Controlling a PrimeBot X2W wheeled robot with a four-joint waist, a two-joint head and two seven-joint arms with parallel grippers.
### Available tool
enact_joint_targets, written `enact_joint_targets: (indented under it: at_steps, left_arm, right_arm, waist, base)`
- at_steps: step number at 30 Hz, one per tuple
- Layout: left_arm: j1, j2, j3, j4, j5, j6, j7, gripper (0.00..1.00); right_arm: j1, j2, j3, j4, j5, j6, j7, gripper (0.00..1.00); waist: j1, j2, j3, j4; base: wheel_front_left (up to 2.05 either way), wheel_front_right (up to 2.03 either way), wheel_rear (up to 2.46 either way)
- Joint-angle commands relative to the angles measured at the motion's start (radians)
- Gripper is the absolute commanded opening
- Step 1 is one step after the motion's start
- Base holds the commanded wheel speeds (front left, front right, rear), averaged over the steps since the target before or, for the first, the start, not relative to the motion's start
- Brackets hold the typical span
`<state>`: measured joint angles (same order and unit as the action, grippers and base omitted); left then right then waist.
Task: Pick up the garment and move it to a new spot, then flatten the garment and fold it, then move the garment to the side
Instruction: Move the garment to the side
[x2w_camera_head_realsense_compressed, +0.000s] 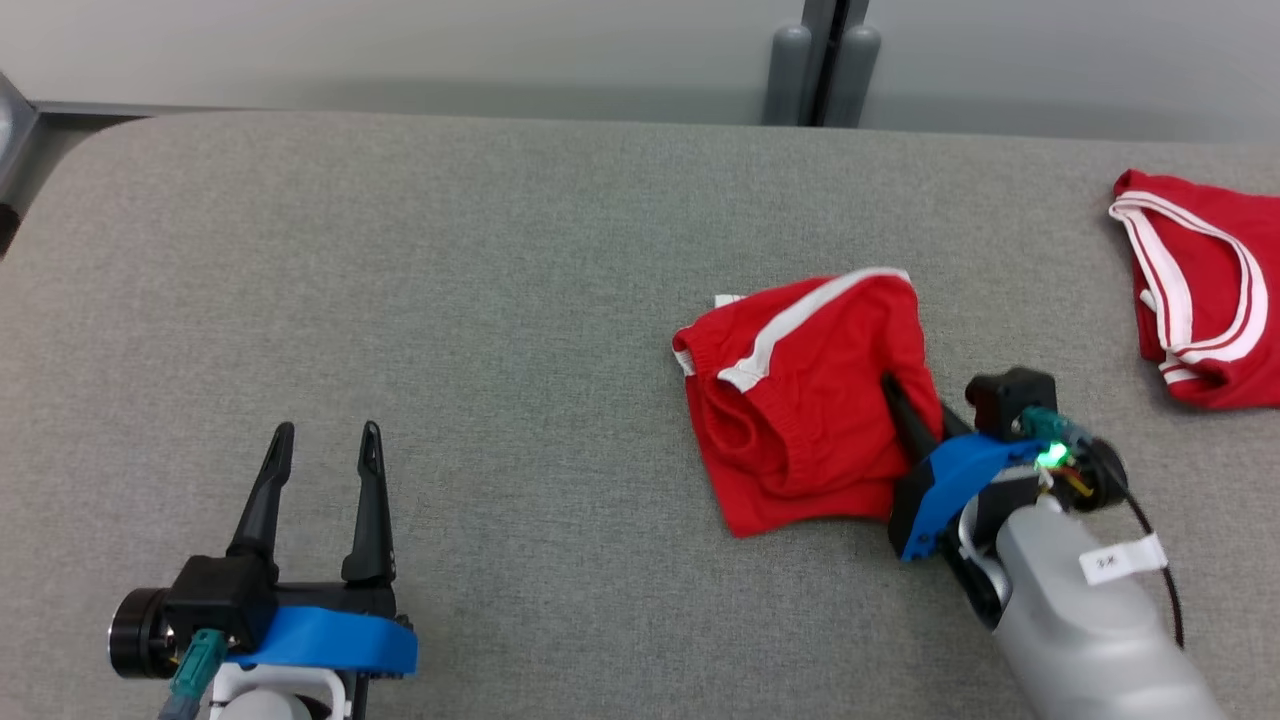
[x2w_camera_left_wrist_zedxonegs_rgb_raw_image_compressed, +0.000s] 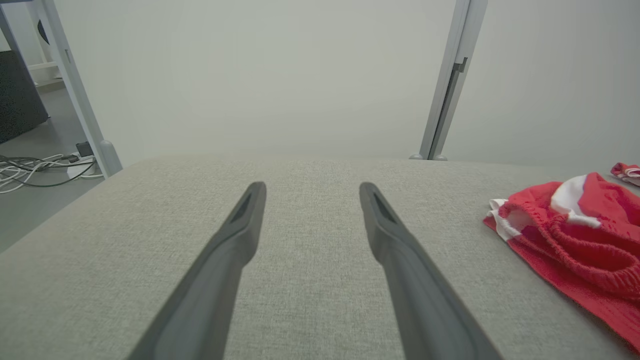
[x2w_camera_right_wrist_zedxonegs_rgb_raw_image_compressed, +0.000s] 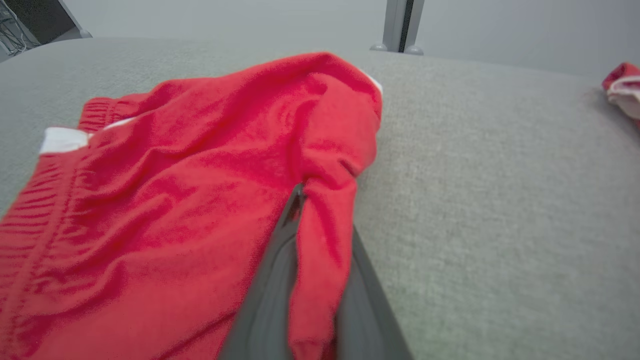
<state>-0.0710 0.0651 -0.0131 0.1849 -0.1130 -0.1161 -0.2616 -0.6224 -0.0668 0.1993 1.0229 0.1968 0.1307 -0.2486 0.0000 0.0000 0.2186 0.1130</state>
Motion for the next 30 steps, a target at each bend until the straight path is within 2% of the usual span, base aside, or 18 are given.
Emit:
enact_joint_targets:
  at_steps: [1,7,12,13,19,24,30]
  left_arm:
    - [-0.027,-0.001,-0.003,-0.014,-0.004,-0.007,-0.005,1.00]
    - [-0.073,-0.003,-0.004,-0.049,-0.008,-0.007,-0.004,1.00]
    - [-0.104,0.012,0.017,-0.086,0.000,-0.010,-0.004,1.00]
    - [-0.104,0.012,0.017,-0.086,0.000,-0.010,-0.004,1.00]
    - [-0.122,0.051,0.036,-0.147,0.019,-0.012,-0.004,1.00]
    - [-0.143,0.091,0.030,-0.191,0.034,-0.013,-0.005,1.00]
    - [-0.169,0.127,0.014,-0.240,0.037,-0.015,0.008,1.00]
  right_arm:
    - [-0.053,-0.029,0.009,-0.023,-0.034,0.000,-0.008,0.00]
    - [-0.194,-0.125,0.074,-0.100,-0.104,0.000,0.009,0.00]
    - [-0.295,-0.221,0.141,-0.188,-0.092,0.000,0.045,0.00]
    - [-0.295,-0.221,0.141,-0.188,-0.092,0.000,0.045,0.00]
    - [-0.357,-0.326,0.172,-0.315,-0.012,0.000,0.095,0.00]
    - [-0.363,-0.408,0.153,-0.387,0.056,0.000,0.139,0.00]
    - [-0.396,-0.505,0.143,-0.394,0.104,0.000,0.189,0.00]
  waist:
    - [0.0000,0.0000,0.020,-0.003]
    - [0.0000,0.0000,0.112,-0.039]
    - [0.0000,0.0000,0.191,-0.112]
    - [0.0000,0.0000,0.191,-0.112]
    - [0.0000,0.0000,0.270,-0.242]
    - [0.0000,0.0000,0.318,-0.329]
    - [0.0000,0.0000,0.364,-0.368]
  base:
    - [0.00,0.00,0.00]
    - [0.00,0.00,0.00]
    - [0.00,0.00,0.00]
    - [0.00,0.00,0.00]
    - [0.00,0.00,0.00]
    - [0.00,0.00,0.00]
    - [0.00,0.00,0.00]
